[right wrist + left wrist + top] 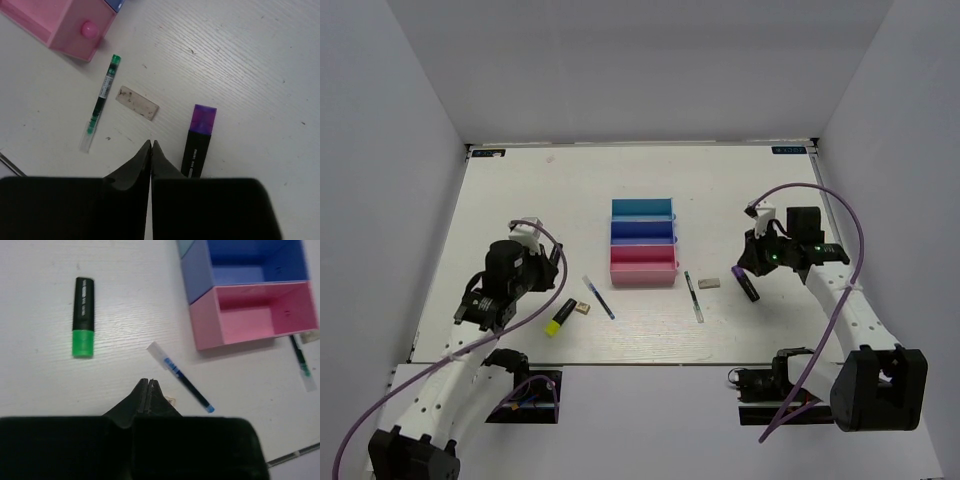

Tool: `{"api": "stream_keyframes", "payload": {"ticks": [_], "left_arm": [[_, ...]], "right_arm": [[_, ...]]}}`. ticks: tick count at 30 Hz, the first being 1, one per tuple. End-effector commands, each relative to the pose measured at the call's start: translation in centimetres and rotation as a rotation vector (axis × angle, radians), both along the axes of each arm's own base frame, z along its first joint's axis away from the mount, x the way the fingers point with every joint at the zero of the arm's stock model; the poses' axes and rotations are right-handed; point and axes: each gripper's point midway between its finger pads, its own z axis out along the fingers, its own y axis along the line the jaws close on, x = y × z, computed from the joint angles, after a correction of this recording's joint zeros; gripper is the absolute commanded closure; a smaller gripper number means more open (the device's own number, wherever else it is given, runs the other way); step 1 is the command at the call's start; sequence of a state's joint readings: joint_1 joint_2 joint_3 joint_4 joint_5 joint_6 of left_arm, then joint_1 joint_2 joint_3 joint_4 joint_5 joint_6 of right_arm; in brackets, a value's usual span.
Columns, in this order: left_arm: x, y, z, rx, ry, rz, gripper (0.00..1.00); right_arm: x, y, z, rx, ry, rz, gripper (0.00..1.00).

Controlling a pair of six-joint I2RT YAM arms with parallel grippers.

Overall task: Sort the stationery into containers
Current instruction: Pick up the pen from the center of the board.

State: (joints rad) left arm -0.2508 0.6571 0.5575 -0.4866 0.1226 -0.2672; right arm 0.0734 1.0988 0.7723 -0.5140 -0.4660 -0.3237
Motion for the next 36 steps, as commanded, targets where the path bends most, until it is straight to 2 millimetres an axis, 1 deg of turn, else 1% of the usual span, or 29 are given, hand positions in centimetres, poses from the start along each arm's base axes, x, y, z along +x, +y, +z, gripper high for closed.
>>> {"api": "stream_keyframes", "payload": {"ticks": [1,2,3,4,5,6,7,8,9,10,11,12,13,14,15,16,17,20,21,24,25,26,27,28,30,31,32,35,36], "left_arm": [[0.7,2.3,-1.0,0.083,0.082,0.134,0.89],[1.1,3.2,-1.5,0.124,0.117,0.176,0.78],[1.3,3.5,-2.3,0.153,0.173,0.194,0.64],[1.1,3.9,-3.0,0.175,0.221,0.212,0.51],[1.4,4.4,-3.8,0.198,0.292,0.237,0.45],[1.6,4.5,-4.0,0.187,0.33,0.262,0.36],[2.9,4.5,-4.4,0.205,0.395,0.277,0.31],[2.7,4.7,-5.0,0.224,0.442,0.284,0.3],[3.3,5.0,-5.2,0.237,0.451,0.305,0.29],[4.3,5.0,-6.2,0.268,0.497,0.308,0.29],[4.9,5.1,-6.4,0.282,0.495,0.311,0.29],[5.4,5.5,-6.5,0.307,0.492,0.328,0.31],[6.6,5.4,-7.3,0.338,0.508,0.301,0.31],[6.9,5.4,-7.7,0.352,0.518,0.292,0.31],[7.3,5.4,-8.2,0.373,0.533,0.28,0.32],[7.9,5.3,-8.8,0.396,0.544,0.258,0.32],[8.2,5.3,-9.0,0.402,0.547,0.251,0.32],[9.2,4.9,-10.2,0.405,0.557,0.223,0.32],[9.5,4.6,-10.4,0.393,0.552,0.207,0.32],[10.0,4.4,-11.4,0.408,0.566,0.191,0.32],[10.2,4.5,-11.6,0.417,0.566,0.194,0.35],[10.0,4.7,-12.5,0.439,0.589,0.187,0.37],[10.1,4.7,-12.7,0.441,0.584,0.191,0.39],[9.8,4.9,-13.2,0.455,0.592,0.194,0.49],[9.4,5.2,-14.0,0.467,0.602,0.198,0.6],[9.5,5.2,-14.1,0.476,0.598,0.201,0.7],[9.4,5.3,-14.4,0.485,0.606,0.201,0.74],[9.4,5.3,-14.1,0.505,0.603,0.2,0.8],[9.9,4.9,-13.0,0.501,0.571,0.195,0.81]], "right_arm": [[0.3,1.7,2.0,0.091,-0.012,0.048,1.0],[0.2,1.9,2.0,0.093,-0.007,0.051,0.74],[0.6,2.1,2.3,0.101,-0.011,0.052,0.41],[0.6,2.4,2.4,0.118,0.002,0.059,0.1],[0.6,2.6,2.6,0.119,0.006,0.062,0.1],[0.6,2.9,2.5,0.12,0.015,0.076,0.1],[0.6,3.1,2.6,0.125,0.02,0.072,0.14],[0.6,3.2,2.6,0.126,0.032,0.068,0.29],[0.6,3.3,2.3,0.12,0.048,0.062,0.75],[0.6,3.4,2.0,0.114,0.067,0.053,0.87],[0.5,3.3,2.0,0.104,0.077,0.05,0.87],[0.6,3.3,2.0,0.097,0.075,0.05,0.84],[0.6,3.2,2.3,0.094,0.064,0.049,0.82],[0.5,3.2,2.1,0.087,0.064,0.048,0.8],[0.3,3.3,2.0,0.086,0.068,0.049,0.8],[0.3,3.3,2.3,0.087,0.054,0.053,0.78],[0.2,3.3,2.3,0.088,0.056,0.056,0.78],[0.1,3.3,2.6,0.088,0.044,0.059,0.73],[0.0,3.2,2.5,0.087,0.046,0.058,0.73],[-0.2,3.4,2.7,0.09,0.042,0.069,0.7],[-0.3,3.4,2.7,0.092,0.045,0.071,0.7],[-0.2,3.4,2.7,0.091,0.043,0.067,0.7],[-0.3,3.4,2.7,0.091,0.043,0.073,0.7],[-0.3,3.3,2.5,0.09,0.051,0.068,0.7],[-0.4,3.3,2.5,0.087,0.049,0.071,0.7],[-0.3,3.3,2.7,0.085,0.04,0.07,0.7],[-0.3,3.3,2.6,0.085,0.047,0.069,0.7],[-0.4,3.2,2.4,0.083,0.05,0.07,0.7],[-0.4,3.2,2.5,0.083,0.047,0.069,0.66]]}}
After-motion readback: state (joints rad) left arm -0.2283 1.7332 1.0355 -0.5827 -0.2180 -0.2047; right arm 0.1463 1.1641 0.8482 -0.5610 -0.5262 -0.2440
